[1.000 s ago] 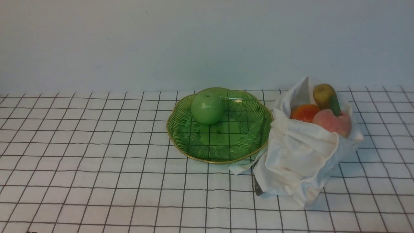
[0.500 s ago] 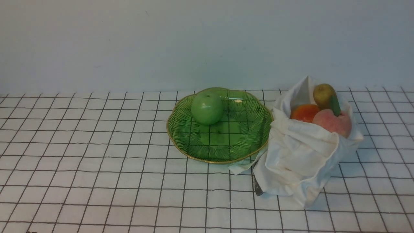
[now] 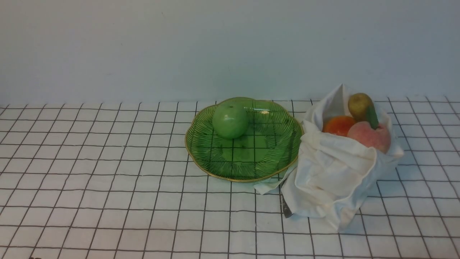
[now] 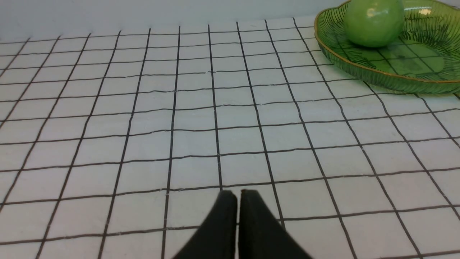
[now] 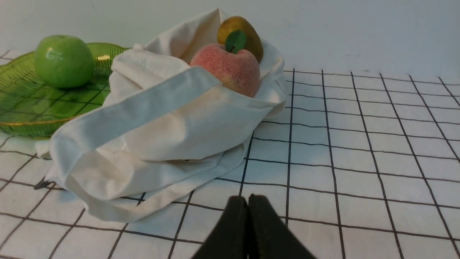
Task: Take the fruit out of the bag on the white checkered tablecloth and place them on the plate.
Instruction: 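Reach into the cloth bag and grasp the peach with the right gripper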
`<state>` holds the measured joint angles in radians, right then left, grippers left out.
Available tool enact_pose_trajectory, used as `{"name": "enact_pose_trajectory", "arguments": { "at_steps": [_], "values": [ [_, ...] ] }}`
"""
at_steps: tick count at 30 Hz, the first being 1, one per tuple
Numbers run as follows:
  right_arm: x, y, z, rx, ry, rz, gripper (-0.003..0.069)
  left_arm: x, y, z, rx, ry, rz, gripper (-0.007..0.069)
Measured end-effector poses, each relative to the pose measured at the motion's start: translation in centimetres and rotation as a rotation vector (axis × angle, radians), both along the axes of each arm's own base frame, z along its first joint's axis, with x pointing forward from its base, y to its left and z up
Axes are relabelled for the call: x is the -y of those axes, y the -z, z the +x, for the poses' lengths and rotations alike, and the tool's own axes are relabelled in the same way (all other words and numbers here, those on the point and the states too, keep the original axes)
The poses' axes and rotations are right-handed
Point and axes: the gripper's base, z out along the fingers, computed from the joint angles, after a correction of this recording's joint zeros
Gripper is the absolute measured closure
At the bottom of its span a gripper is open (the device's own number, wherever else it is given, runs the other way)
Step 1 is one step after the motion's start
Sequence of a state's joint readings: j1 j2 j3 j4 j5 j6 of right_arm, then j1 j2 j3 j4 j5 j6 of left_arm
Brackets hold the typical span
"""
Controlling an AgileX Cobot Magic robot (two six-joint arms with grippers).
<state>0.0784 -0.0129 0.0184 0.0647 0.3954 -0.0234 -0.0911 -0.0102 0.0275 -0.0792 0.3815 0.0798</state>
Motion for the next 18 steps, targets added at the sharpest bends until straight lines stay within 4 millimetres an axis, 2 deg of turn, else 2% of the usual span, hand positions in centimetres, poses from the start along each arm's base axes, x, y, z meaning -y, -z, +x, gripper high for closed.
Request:
{"name": "enact_pose_trajectory", "arguments": {
  "at_steps": [1, 3, 5, 6, 10, 14, 17, 18],
  "values": [
    [-0.1, 0.0, 0.0, -0.004, 0.002, 0.061, 0.0673, 0.0, 0.0, 0.0, 0.000, 0.000, 0.000, 0.0632],
    [-0.6, -0.1, 0.0, -0.027, 0.010, 0.328, 0.0673, 0.0, 0.0, 0.0, 0.000, 0.000, 0.000, 0.0632],
    [-0.8, -0.1, -0.1, -0.043, 0.013, 0.460, 0.0673, 0.0, 0.0, 0.0, 0.000, 0.000, 0.000, 0.0632],
    [-1.0, -0.1, -0.1, -0.060, 0.014, 0.589, 0.0673, 0.0, 0.0, 0.0, 0.000, 0.000, 0.000, 0.0632],
    [-1.3, -0.3, -0.1, -0.074, 0.013, 0.780, 0.0673, 0.0, 0.0, 0.0, 0.000, 0.000, 0.000, 0.0632],
    [-1.3, -0.5, -0.1, -0.060, 0.003, 0.783, 0.0673, 0.0, 0.0, 0.0, 0.000, 0.000, 0.000, 0.0632],
    [-1.4, -3.1, -0.4, 0.019, -0.050, 0.649, 0.0673, 0.0, 0.0, 0.0, 0.000, 0.000, 0.000, 0.0632],
    [-1.3, -4.8, -0.6, 0.069, -0.066, 0.573, 0.0673, 0.0, 0.0, 0.0, 0.000, 0.000, 0.000, 0.0632]
  ]
}}
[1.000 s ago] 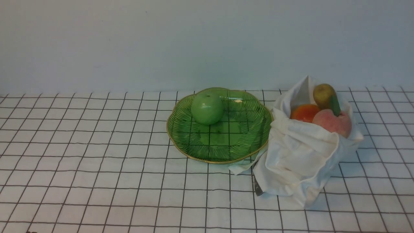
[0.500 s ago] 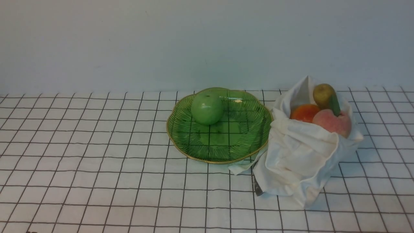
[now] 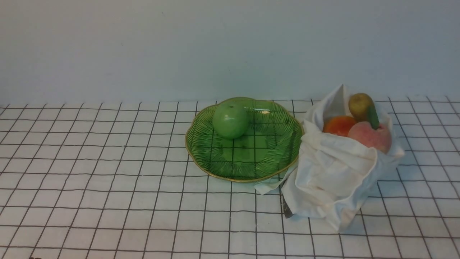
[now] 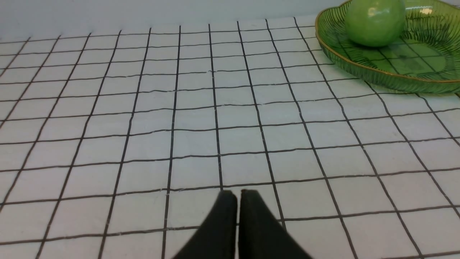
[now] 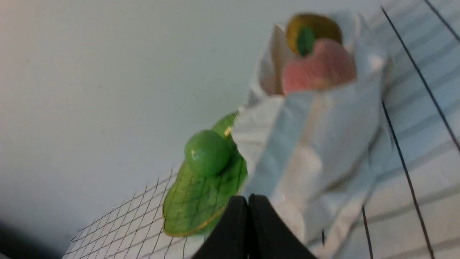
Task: Take the fruit out of the bag on the white checkered tablecloth and place them on the plate.
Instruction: 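Reach into the cloth bag and grasp the peach with the right gripper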
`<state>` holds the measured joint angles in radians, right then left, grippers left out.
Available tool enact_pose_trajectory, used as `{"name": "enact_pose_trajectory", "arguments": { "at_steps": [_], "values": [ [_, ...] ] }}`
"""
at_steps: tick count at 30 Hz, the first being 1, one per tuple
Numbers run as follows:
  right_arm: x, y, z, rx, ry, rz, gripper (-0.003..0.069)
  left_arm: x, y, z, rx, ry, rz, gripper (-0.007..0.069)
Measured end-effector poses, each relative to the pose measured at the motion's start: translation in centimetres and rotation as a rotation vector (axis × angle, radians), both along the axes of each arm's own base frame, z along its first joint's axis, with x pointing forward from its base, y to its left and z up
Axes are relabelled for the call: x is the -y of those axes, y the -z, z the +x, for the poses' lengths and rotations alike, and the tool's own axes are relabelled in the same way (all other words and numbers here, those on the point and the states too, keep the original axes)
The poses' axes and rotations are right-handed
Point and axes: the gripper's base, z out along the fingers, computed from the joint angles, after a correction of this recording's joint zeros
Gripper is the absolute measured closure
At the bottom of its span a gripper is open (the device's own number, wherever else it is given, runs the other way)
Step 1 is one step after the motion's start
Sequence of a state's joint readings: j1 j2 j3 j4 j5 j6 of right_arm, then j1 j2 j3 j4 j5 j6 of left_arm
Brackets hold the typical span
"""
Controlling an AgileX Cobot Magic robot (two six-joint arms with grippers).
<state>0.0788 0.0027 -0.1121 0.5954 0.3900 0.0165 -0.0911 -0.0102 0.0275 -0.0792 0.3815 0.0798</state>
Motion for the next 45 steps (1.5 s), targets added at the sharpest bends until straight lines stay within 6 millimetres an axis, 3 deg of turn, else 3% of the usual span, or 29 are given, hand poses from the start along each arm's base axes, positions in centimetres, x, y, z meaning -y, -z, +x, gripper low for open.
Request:
{"name": "enact_pose_trajectory", "arguments": {
  "at_steps": [4, 5, 6, 8, 13, 15, 16, 19, 25, 26, 27, 34, 37, 45],
  "values": [
    [0.2, -6.0, 0.6, 0.047, 0.011, -0.245, 0.0672, 0.0, 0.0, 0.0, 0.000, 0.000, 0.000, 0.0632],
    [0.1, -7.0, 1.8, -0.023, -0.001, -0.316, 0.0672, 0.0, 0.0, 0.0, 0.000, 0.000, 0.000, 0.0632],
    [0.1, -7.1, 2.0, -0.036, -0.003, -0.327, 0.0672, 0.0, 0.0, 0.0, 0.000, 0.000, 0.000, 0.0632],
    [0.1, -7.9, 4.5, -0.195, -0.034, -0.420, 0.0670, 0.0, 0.0, 0.0, 0.000, 0.000, 0.000, 0.0632],
    [-0.4, -6.3, 11.2, -0.529, -0.112, -0.467, 0.0638, 0.0, 0.0, 0.0, 0.000, 0.000, 0.000, 0.0632],
    [-0.6, -6.3, 12.4, -0.561, -0.123, -0.453, 0.0617, 0.0, 0.0, 0.0, 0.000, 0.000, 0.000, 0.0632],
    [-0.9, -6.0, 14.5, -0.599, -0.139, -0.438, 0.0574, 0.0, 0.0, 0.0, 0.000, 0.000, 0.000, 0.0632],
    [-1.3, -5.7, 17.8, -0.622, -0.190, -0.494, 0.0463, 0.0, 0.0, 0.0, 0.000, 0.000, 0.000, 0.0632],
    [-1.9, -5.2, 24.0, -0.637, -0.271, -0.610, 0.0129, 0.0, 0.0, 0.0, 0.000, 0.000, 0.000, 0.0632],
    [-1.9, -5.3, 24.3, -0.634, -0.270, -0.610, 0.0118, 0.0, 0.0, 0.0, 0.000, 0.000, 0.000, 0.0632],
    [-2.1, -4.6, 26.1, -0.654, -0.274, -0.608, 0.0027, 0.0, 0.0, 0.0, 0.000, 0.000, 0.000, 0.0632],
    [-2.3, -1.6, 30.5, -0.703, -0.261, -0.591, -0.0032, 0.0, 0.0, 0.0, 0.000, 0.000, 0.000, 0.0632],
    [-2.3, 0.2, 31.5, -0.723, -0.247, -0.583, -0.0032, 0.0, 0.0, 0.0, 0.000, 0.000, 0.000, 0.0632],
    [-2.2, 1.9, 32.8, -0.718, -0.208, -0.568, -0.0032, 0.0, 0.0, 0.0, 0.000, 0.000, 0.000, 0.0632]
  ]
}}
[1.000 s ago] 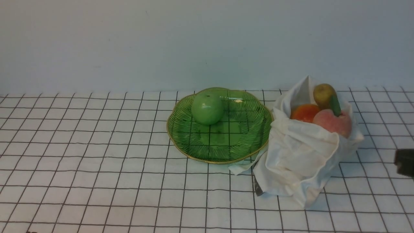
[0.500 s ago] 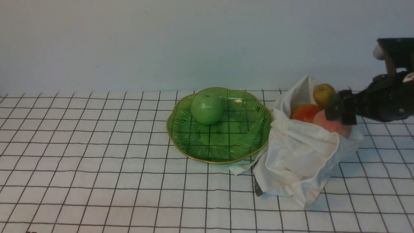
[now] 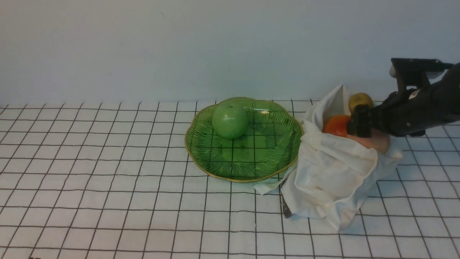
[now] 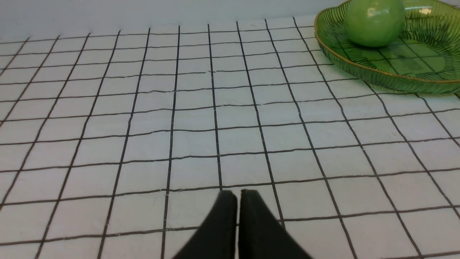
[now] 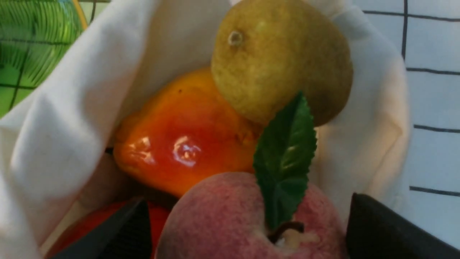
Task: Take the fruit out of the bag on the white checkered tablecloth and place them on the plate.
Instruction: 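Reach into the cloth bag and grasp the peach with the right gripper, then place the peach onto the plate with the right gripper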
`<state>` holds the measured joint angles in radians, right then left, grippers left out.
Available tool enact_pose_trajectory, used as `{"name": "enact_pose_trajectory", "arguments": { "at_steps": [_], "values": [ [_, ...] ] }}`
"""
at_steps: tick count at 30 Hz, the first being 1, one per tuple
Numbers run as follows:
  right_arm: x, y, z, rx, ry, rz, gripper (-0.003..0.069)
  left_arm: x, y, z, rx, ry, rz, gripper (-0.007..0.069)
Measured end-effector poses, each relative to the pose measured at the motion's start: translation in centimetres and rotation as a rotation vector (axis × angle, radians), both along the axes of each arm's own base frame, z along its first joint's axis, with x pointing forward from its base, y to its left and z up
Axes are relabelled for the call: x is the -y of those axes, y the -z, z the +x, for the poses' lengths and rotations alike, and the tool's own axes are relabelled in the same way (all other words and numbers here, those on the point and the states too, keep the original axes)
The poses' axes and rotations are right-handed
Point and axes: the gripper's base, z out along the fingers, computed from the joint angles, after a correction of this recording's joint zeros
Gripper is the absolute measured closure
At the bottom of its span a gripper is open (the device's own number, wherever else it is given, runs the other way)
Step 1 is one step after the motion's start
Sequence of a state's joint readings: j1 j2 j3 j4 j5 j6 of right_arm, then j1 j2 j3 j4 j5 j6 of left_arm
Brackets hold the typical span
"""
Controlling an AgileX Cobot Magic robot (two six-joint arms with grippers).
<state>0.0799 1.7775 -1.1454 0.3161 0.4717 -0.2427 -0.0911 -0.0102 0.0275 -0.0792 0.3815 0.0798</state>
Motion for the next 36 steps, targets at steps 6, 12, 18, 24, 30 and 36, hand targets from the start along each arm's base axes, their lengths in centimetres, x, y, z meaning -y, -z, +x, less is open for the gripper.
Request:
{"name": "enact_pose_trajectory", "arguments": {
  "at_steps": [6, 12, 18, 24, 30, 36],
  "values": [
    [0.0, 0.3, 0.1, -0.010, -0.001, 0.000, 0.0008, 0.0, 0.0, 0.0, 0.000, 0.000, 0.000, 0.0632],
    [0.1, 0.3, 0.0, -0.019, -0.018, -0.022, 0.0079, 0.0, 0.0, 0.0, 0.000, 0.000, 0.000, 0.0632],
    [0.2, -1.9, -0.8, 0.023, -0.045, -0.057, 0.0079, 0.0, 0.0, 0.0, 0.000, 0.000, 0.000, 0.0632],
    [0.4, -6.7, -2.5, 0.156, -0.044, -0.054, 0.0079, 0.0, 0.0, 0.0, 0.000, 0.000, 0.000, 0.0632],
    [-2.5, -10.1, -4.1, 0.295, -0.106, 0.011, 0.0079, 0.0, 0.0, 0.0, 0.000, 0.000, 0.000, 0.0632],
    [-9.9, -8.0, -4.1, 0.333, -0.316, 0.033, 0.0079, 0.0, 0.0, 0.0, 0.000, 0.000, 0.000, 0.0632]
  ]
}}
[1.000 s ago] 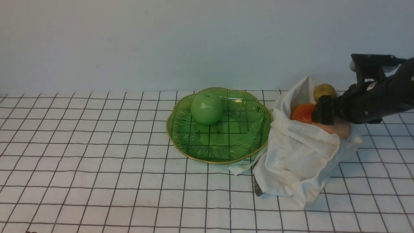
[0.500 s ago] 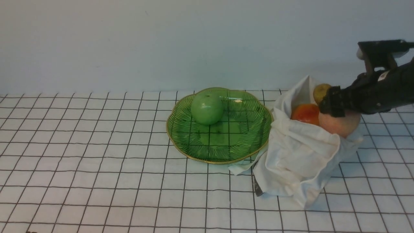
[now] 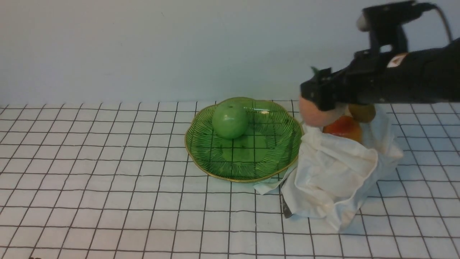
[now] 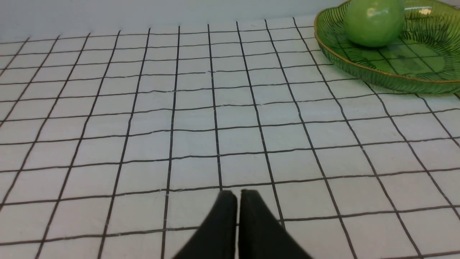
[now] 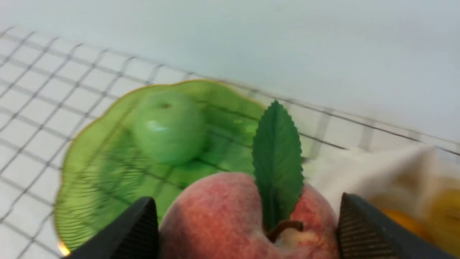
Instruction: Take the fruit out of the bag on the white checkered tablecloth and place them on the plate.
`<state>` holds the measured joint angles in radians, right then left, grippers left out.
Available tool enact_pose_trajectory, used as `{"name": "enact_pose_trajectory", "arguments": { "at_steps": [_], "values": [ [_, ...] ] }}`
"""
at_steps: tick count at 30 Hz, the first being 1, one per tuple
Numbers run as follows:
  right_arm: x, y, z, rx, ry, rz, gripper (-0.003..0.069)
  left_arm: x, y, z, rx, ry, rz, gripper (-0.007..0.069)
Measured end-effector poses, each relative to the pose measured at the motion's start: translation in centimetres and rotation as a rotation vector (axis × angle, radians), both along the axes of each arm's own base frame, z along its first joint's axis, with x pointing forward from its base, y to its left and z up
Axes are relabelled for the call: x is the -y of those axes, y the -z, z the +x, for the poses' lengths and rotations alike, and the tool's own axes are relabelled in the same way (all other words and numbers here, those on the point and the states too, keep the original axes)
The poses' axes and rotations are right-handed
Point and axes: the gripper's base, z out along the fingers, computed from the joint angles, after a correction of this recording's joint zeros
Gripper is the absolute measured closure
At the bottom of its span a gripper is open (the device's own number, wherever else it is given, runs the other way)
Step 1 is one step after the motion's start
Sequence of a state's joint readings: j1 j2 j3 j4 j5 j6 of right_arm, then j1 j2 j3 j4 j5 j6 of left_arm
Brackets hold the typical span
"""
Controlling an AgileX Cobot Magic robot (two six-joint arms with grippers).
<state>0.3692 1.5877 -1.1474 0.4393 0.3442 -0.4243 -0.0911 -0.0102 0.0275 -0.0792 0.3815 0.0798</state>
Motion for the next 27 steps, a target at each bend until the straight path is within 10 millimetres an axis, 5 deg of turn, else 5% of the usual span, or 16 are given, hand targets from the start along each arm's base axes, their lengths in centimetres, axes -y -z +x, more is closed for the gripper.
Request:
{"name": "enact_pose_trajectory", "arguments": {
  "at_steps": [6, 14, 22, 27],
  "values": [
    [-4.2, 3.9, 1.0, 0.024, -0.049, -0.019, 0.0079, 0.0, 0.0, 0.0, 0.000, 0.000, 0.000, 0.0632],
    [-5.2, 7.1, 2.3, 0.003, 0.017, 0.016, -0.0017, 0.0, 0.0, 0.0, 0.000, 0.000, 0.000, 0.0632],
    [-5.7, 5.6, 2.6, -0.007, -0.022, 0.022, -0.0029, 0.0, 0.0, 0.0, 0.000, 0.000, 0.000, 0.0632],
    [-4.8, 1.1, 2.1, -0.067, -0.117, -0.007, 0.0050, 0.0, 0.0, 0.0, 0.000, 0.000, 0.000, 0.0632]
  ]
}}
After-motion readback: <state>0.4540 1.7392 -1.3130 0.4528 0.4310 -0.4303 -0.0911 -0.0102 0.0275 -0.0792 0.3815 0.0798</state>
